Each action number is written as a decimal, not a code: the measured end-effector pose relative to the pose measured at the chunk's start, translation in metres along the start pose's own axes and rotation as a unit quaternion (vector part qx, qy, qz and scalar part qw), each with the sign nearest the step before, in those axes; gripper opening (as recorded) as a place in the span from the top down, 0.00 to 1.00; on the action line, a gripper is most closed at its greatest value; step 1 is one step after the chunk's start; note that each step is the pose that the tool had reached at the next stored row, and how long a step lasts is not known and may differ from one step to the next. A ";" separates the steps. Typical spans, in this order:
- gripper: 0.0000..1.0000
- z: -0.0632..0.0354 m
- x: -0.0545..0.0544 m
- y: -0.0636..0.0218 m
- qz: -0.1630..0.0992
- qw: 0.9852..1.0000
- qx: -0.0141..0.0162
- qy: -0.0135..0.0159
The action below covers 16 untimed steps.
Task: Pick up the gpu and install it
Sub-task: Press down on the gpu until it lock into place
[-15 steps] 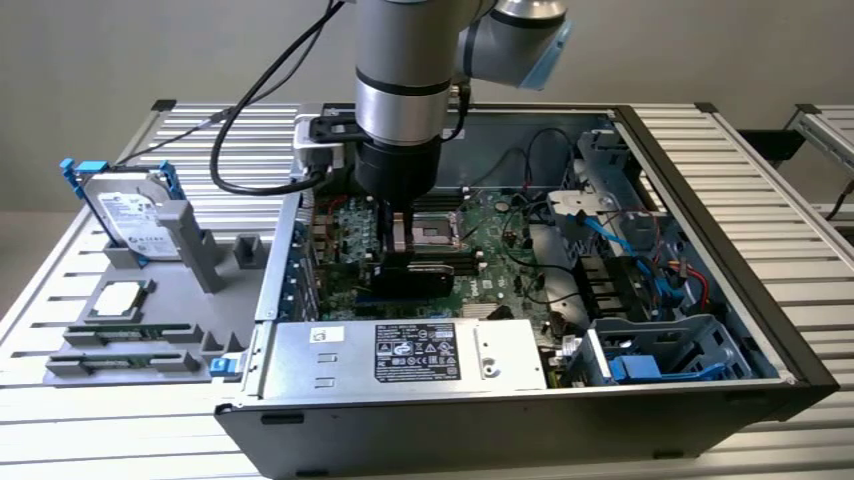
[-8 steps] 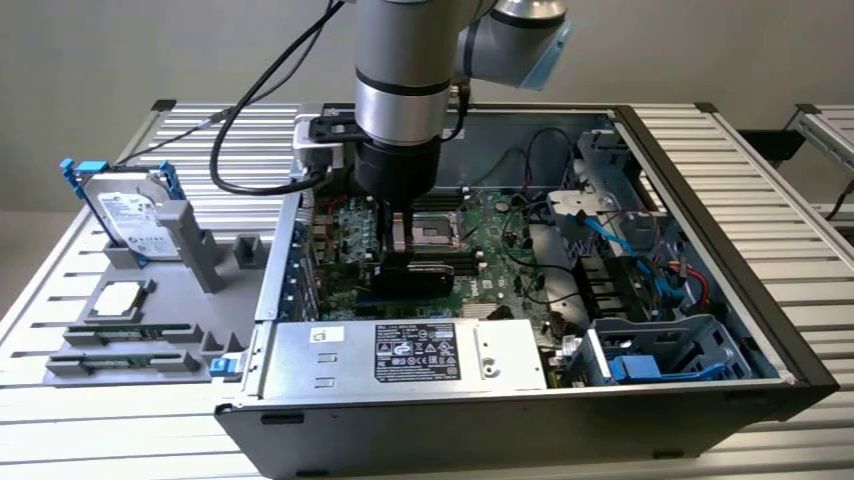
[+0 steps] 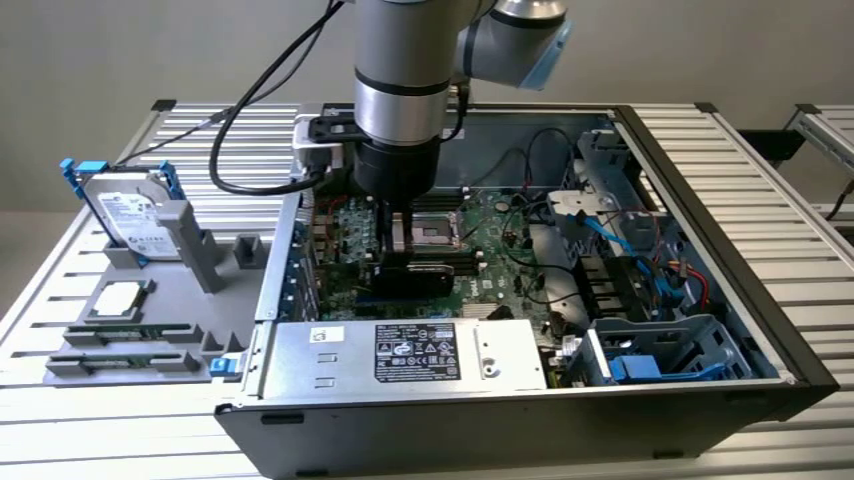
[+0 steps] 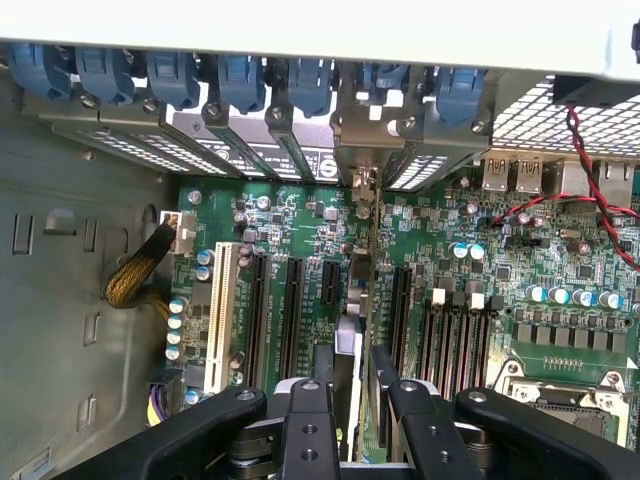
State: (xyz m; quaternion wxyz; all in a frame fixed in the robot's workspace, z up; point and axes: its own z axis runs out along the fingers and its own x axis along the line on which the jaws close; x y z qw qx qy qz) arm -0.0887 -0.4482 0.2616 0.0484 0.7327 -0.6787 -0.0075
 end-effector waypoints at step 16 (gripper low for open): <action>0.74 0.0024 -0.001 0.0008 0.000 1.000 0.000 0.000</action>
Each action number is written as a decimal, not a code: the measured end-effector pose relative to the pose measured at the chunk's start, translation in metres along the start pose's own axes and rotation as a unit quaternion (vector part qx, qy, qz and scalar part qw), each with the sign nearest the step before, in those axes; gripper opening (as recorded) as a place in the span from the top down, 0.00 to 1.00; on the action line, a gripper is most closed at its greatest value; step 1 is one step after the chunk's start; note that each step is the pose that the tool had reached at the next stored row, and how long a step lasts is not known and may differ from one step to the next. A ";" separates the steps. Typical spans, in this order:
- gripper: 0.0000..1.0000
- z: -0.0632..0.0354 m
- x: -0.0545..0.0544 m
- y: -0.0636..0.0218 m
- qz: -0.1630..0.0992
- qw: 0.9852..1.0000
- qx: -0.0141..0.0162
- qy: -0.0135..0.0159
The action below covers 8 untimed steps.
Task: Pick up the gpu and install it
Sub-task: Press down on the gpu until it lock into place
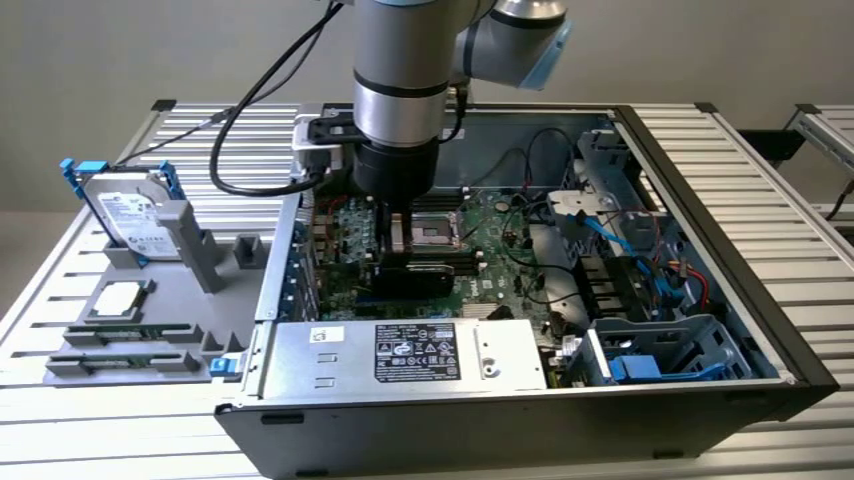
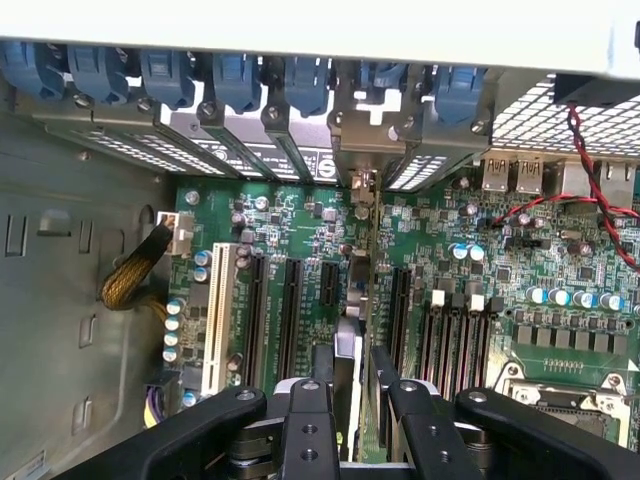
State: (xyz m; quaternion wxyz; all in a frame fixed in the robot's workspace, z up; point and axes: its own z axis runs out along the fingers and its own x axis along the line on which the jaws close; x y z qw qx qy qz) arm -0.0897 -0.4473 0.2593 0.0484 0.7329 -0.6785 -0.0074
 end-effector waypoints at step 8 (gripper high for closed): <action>0.74 0.0003 0.000 0.0013 -0.001 1.000 0.000 0.000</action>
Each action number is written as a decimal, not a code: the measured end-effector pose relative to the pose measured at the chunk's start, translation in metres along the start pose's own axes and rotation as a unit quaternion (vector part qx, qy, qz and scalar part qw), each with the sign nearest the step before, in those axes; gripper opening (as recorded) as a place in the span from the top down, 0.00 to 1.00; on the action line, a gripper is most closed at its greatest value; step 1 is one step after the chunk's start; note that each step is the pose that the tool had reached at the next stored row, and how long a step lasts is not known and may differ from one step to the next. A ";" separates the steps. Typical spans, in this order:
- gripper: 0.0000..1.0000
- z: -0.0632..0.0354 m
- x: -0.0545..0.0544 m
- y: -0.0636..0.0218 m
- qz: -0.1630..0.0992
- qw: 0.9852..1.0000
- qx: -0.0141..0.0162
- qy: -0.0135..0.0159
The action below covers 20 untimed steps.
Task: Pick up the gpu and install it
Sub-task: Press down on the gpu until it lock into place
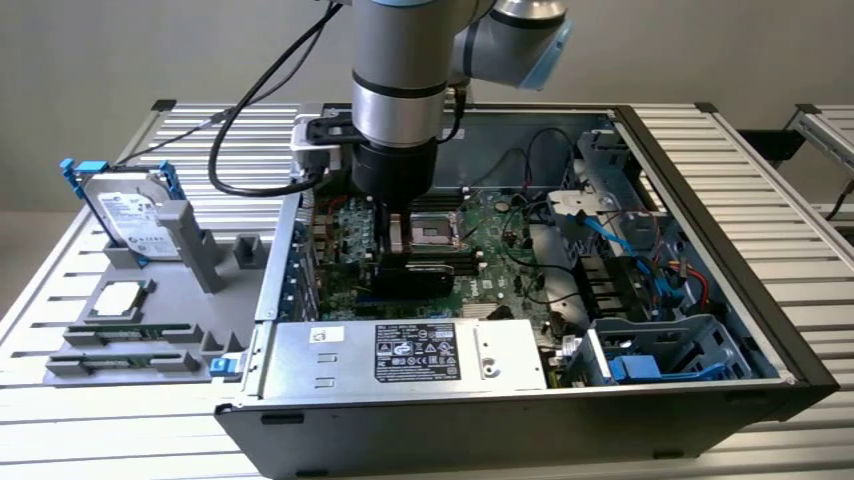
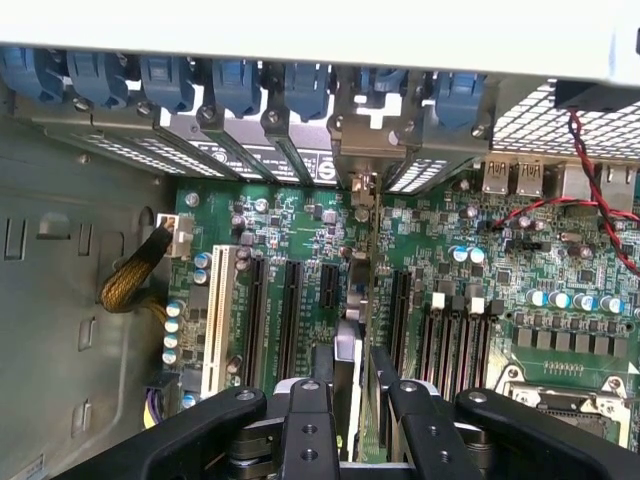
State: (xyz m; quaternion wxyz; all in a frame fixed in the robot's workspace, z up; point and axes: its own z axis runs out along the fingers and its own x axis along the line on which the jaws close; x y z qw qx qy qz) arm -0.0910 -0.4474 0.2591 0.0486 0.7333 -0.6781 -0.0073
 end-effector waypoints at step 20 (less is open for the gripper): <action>0.74 0.0009 -0.002 0.0008 -0.003 1.000 0.000 0.000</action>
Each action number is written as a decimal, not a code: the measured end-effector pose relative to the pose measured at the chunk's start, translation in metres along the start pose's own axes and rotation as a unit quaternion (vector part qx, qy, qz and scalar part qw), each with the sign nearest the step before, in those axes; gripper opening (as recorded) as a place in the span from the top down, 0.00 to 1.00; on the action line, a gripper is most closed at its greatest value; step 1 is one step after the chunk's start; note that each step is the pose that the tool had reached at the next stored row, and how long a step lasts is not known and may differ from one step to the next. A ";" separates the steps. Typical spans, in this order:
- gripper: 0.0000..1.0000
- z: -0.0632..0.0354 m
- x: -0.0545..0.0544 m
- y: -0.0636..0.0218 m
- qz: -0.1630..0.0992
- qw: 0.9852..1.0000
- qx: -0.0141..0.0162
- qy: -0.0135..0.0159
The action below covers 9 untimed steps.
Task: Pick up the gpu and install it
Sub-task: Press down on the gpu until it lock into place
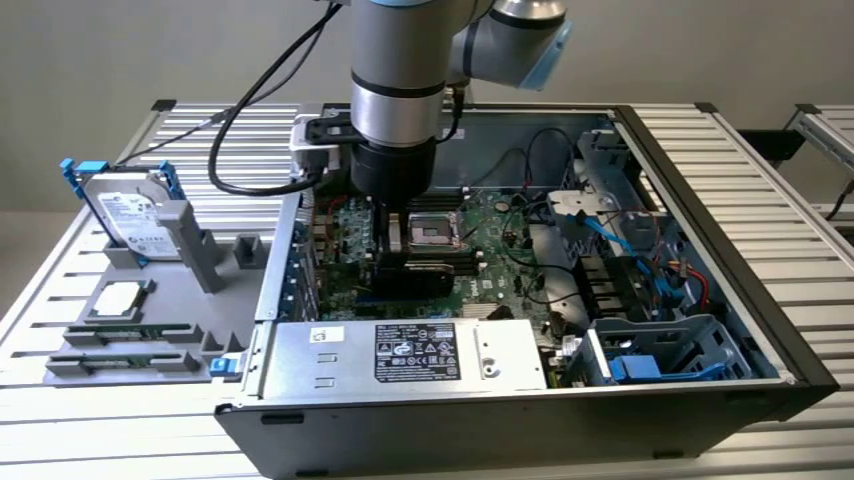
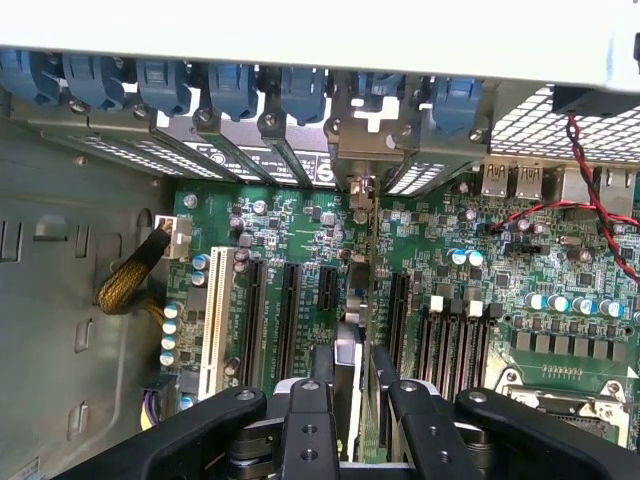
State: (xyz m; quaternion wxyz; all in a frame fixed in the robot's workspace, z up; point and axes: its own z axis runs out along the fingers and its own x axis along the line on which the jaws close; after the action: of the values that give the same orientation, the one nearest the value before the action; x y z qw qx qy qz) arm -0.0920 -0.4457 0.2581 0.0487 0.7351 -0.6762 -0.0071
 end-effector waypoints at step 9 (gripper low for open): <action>0.54 0.0002 -0.002 -0.0002 -0.001 1.000 0.000 0.002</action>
State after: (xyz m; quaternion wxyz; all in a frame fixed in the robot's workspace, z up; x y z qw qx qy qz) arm -0.0920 -0.4436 0.2578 0.0498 0.7358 -0.6753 -0.0060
